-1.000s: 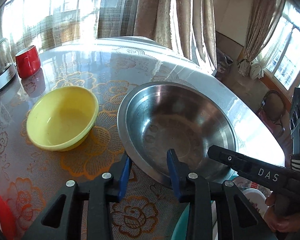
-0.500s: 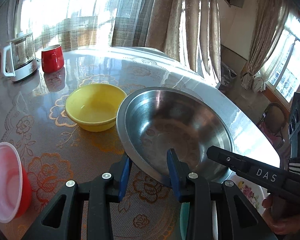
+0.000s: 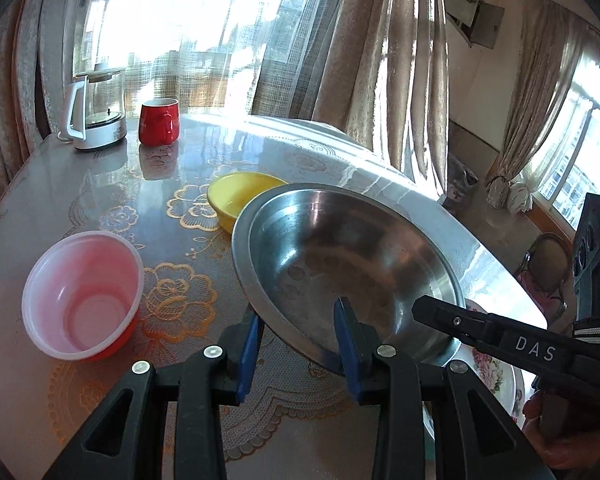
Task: Organize plates and bowls
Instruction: 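Slide the steel bowl with the left tool toward the plate stack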
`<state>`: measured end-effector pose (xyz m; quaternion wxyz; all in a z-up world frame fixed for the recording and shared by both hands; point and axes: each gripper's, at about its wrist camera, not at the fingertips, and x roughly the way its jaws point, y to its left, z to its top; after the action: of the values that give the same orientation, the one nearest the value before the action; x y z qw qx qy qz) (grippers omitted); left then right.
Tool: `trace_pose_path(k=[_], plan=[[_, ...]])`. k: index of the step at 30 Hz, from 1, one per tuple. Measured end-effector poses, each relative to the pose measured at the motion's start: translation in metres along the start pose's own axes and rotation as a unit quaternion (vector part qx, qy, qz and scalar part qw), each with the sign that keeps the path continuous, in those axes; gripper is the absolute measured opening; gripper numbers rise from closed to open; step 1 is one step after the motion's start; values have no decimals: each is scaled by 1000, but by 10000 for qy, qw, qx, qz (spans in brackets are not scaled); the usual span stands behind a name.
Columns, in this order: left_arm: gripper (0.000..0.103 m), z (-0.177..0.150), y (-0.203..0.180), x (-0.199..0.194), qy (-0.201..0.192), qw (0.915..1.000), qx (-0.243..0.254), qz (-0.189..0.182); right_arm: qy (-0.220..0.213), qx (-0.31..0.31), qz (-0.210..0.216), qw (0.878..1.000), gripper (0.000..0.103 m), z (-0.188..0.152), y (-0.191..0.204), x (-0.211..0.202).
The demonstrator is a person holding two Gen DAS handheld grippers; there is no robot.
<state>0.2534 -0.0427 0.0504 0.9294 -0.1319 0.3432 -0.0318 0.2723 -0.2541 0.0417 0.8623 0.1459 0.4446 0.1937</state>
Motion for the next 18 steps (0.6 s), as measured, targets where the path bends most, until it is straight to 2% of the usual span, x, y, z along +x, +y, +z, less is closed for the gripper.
trace_pose_path(k=[12, 18], plan=[[37, -34, 26, -51, -137, 9996, -244, -3, -51, -165, 224, 9996, 24, -45, 31, -27], [37, -59, 38, -70, -129, 9994, -304, 88, 65, -206, 317, 9993, 24, -72, 39, -32]])
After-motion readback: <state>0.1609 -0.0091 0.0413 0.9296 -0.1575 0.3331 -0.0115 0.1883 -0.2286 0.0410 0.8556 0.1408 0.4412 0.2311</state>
